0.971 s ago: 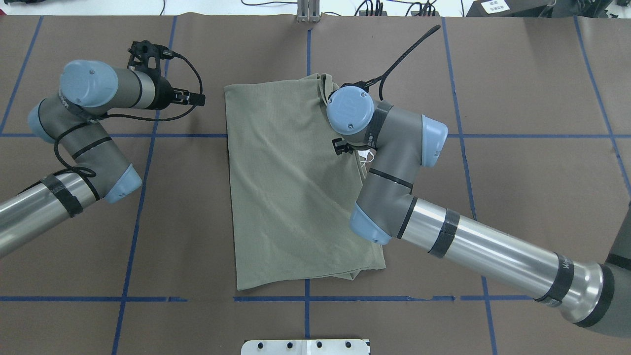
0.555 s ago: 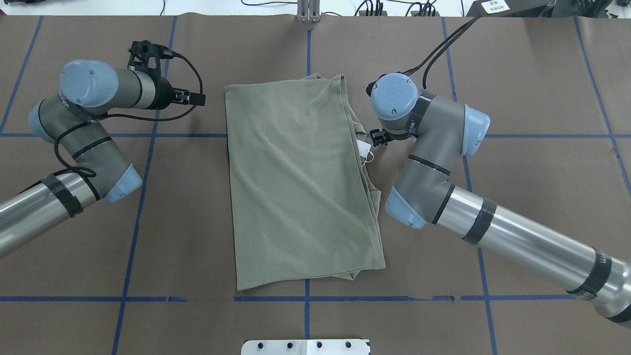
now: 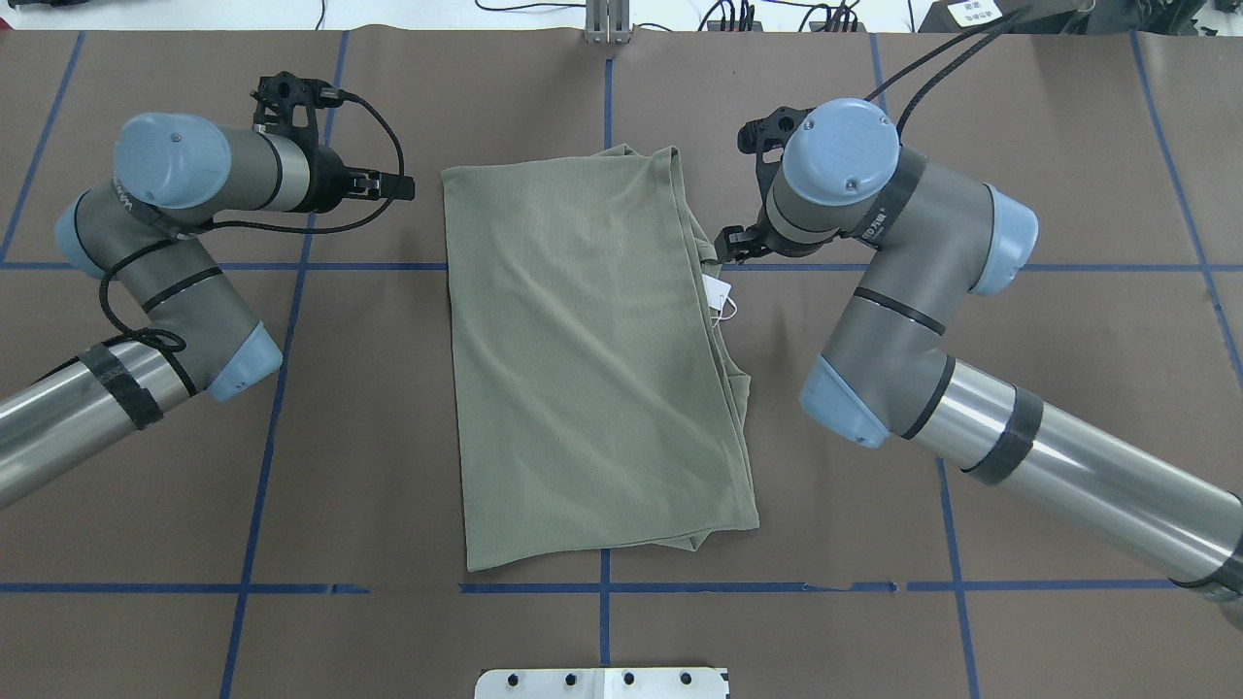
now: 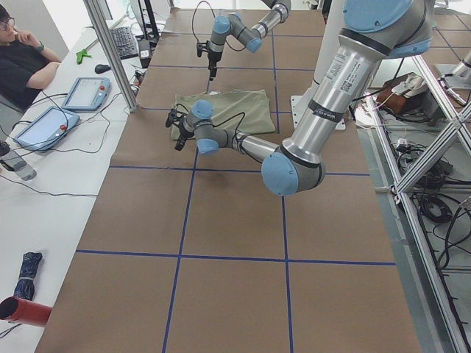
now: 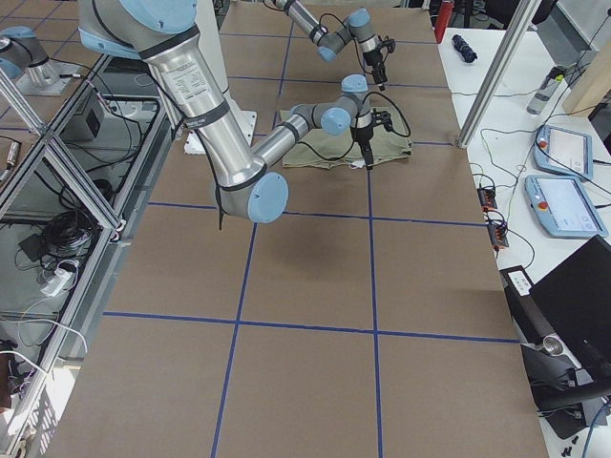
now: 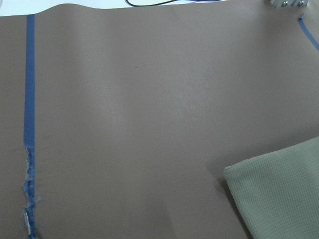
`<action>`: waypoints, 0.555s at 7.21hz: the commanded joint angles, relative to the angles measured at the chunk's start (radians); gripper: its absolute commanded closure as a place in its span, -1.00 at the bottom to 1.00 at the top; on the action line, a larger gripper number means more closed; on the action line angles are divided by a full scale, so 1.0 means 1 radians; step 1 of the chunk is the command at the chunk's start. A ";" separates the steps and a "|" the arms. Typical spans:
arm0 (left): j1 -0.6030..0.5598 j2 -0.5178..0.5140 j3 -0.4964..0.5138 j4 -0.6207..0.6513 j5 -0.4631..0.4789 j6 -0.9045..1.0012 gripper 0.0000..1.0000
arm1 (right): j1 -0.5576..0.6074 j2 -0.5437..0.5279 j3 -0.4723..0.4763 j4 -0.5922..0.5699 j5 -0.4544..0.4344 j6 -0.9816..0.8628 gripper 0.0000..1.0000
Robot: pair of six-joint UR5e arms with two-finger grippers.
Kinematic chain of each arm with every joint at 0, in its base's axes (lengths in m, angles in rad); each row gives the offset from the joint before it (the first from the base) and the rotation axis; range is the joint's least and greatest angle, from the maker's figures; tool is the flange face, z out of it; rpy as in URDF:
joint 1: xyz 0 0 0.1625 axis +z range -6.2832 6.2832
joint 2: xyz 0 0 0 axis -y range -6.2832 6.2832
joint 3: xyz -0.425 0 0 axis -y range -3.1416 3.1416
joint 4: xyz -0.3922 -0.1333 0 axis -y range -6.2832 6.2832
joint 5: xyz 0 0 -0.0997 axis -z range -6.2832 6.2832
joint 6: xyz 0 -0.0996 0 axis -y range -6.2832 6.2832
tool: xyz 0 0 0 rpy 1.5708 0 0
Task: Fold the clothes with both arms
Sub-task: 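Withdraw the right gripper from the shirt while the left gripper lowers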
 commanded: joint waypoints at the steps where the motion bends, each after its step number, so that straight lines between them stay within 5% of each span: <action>1: 0.063 0.131 -0.239 0.010 -0.036 -0.166 -1.00 | -0.042 -0.209 0.217 0.212 0.016 0.256 -1.00; 4: 0.259 0.398 -0.626 0.008 0.048 -0.430 -1.00 | -0.170 -0.415 0.302 0.535 -0.120 0.602 -1.00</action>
